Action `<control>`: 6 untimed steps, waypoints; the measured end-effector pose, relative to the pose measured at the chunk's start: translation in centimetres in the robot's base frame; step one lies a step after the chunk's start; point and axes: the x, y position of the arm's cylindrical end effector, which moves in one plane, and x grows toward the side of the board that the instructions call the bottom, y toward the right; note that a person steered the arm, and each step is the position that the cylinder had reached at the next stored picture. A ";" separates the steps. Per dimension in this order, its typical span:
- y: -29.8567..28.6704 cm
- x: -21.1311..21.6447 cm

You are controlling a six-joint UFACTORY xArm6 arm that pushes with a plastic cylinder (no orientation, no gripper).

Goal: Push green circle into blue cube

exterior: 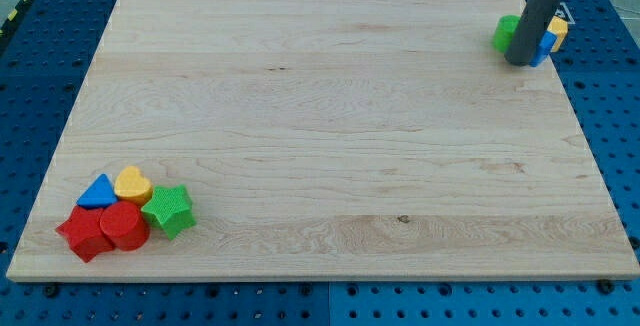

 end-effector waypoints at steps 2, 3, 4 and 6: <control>0.0 -1.8; 0.0 -2.3; 0.0 -2.8; 0.0 -3.4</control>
